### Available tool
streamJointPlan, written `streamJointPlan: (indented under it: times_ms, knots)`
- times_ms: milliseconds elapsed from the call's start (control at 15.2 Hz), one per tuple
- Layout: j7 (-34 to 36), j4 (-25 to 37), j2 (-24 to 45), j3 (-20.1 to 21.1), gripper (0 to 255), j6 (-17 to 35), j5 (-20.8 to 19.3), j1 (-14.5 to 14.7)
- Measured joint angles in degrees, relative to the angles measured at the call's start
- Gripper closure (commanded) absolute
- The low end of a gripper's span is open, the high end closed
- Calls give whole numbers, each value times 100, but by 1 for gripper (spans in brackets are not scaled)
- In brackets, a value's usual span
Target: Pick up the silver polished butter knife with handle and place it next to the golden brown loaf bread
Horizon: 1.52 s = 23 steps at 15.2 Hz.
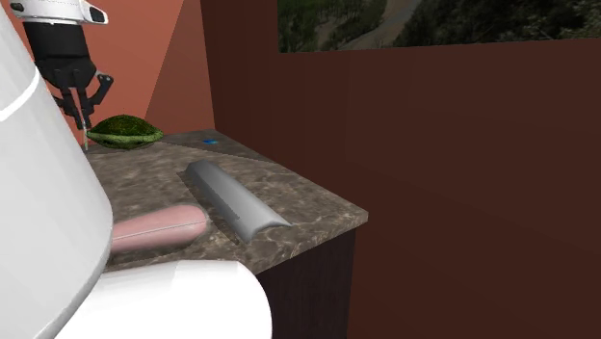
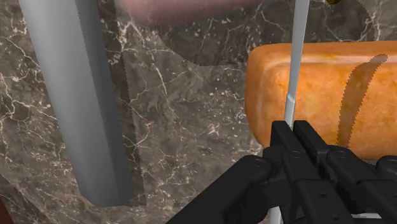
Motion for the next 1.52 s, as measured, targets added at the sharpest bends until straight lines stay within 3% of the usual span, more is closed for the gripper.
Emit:
streamJointPlan:
  times_ms: [726, 1518]
  knots:
    - [1432, -87, -314, 1013, 255, -97, 383, 551]
    - [3224, 600, 287, 2388, 255, -52, 394, 925]
